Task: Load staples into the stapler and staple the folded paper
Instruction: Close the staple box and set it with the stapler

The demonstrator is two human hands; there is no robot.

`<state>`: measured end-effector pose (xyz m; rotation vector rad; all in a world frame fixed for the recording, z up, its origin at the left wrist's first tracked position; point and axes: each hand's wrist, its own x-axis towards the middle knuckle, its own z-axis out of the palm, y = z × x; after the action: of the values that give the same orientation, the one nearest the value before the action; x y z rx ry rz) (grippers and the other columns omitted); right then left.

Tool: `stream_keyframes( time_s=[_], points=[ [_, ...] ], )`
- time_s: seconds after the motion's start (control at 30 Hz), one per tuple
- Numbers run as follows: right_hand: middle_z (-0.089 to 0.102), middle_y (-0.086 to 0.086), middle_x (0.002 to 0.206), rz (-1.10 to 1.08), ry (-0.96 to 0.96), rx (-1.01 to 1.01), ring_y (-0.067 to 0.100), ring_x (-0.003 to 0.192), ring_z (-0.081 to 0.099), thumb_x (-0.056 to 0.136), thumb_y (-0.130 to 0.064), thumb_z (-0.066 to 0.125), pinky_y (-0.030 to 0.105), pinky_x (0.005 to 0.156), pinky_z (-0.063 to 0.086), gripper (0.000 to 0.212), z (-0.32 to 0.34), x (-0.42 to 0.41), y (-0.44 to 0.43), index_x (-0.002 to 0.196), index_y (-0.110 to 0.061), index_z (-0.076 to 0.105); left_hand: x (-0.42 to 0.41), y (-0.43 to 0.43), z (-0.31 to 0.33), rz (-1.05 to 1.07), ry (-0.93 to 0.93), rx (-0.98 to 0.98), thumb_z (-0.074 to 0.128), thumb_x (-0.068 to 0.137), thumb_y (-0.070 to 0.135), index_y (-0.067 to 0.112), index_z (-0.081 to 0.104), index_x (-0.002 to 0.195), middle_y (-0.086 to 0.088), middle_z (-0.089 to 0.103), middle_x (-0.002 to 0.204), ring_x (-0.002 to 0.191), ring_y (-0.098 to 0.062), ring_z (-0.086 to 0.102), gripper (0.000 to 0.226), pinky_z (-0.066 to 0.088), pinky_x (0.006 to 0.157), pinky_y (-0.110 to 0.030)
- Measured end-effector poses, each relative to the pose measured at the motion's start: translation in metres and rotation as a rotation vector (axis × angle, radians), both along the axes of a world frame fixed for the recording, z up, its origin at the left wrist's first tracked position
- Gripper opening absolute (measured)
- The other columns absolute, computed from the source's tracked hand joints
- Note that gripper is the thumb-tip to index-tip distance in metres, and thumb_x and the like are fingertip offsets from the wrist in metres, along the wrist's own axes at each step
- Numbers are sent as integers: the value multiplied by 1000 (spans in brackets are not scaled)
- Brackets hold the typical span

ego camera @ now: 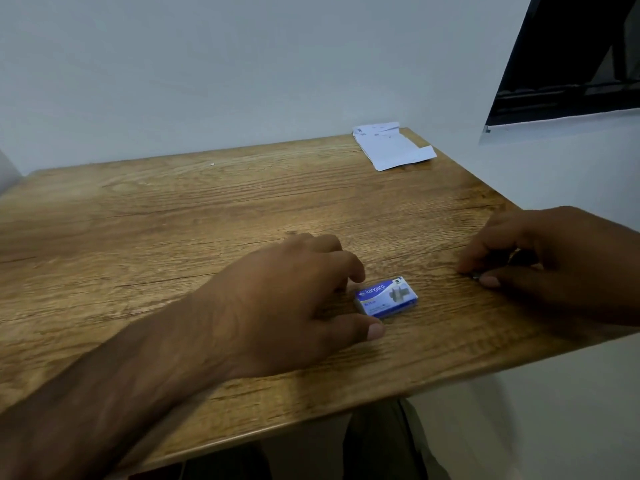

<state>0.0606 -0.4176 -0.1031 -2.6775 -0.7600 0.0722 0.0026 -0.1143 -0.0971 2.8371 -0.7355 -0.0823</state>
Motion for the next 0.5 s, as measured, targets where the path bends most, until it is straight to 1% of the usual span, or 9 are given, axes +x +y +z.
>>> stream_keyframes(
  time_s=[0.1,0.17,0.23,0.3,0.37,0.5],
  points=[
    [59,-38,110,22,-24,-12,-10,100,58,79,-30,78,33,79,59,47,0,0,3,105,-65,61,2,-13,-4,14,-11,-5,39,72,81,40,58,120,20,54,109,106,-6,51,65,51,89,-37],
    [57,-39,111,41,-42,-9,-10,100,57,81,-28,79,34,79,58,50,0,0,5,105,-66,57,2,-19,-6,23,-30,-21,49,77,75,38,61,113,18,55,106,103,-8,52,53,50,88,-37],
    [58,-37,109,60,-52,-10,-9,97,57,81,-31,76,35,77,58,45,0,-2,8,104,-65,58,1,-23,-9,38,-44,-46,53,78,70,37,61,109,17,55,102,99,-7,53,46,50,86,-35],
    [60,-35,106,69,-42,-11,-9,95,58,77,-43,67,35,75,58,34,2,-5,10,102,-64,60,-1,-24,-10,53,-46,-60,49,76,68,39,60,109,18,55,99,95,-5,53,46,50,83,-31],
    [63,-32,104,84,-20,25,-7,94,62,73,-49,62,32,73,59,31,4,-9,12,102,-62,64,-2,-24,-11,56,-44,-65,48,77,67,40,61,112,18,55,100,94,-3,52,47,49,81,-29],
    [71,-29,97,147,70,139,-3,90,68,74,-51,64,20,62,57,31,6,-20,23,103,-57,69,-1,-23,-11,79,-25,-104,58,78,65,40,63,115,19,57,101,93,0,53,45,49,82,-28]
  ],
)
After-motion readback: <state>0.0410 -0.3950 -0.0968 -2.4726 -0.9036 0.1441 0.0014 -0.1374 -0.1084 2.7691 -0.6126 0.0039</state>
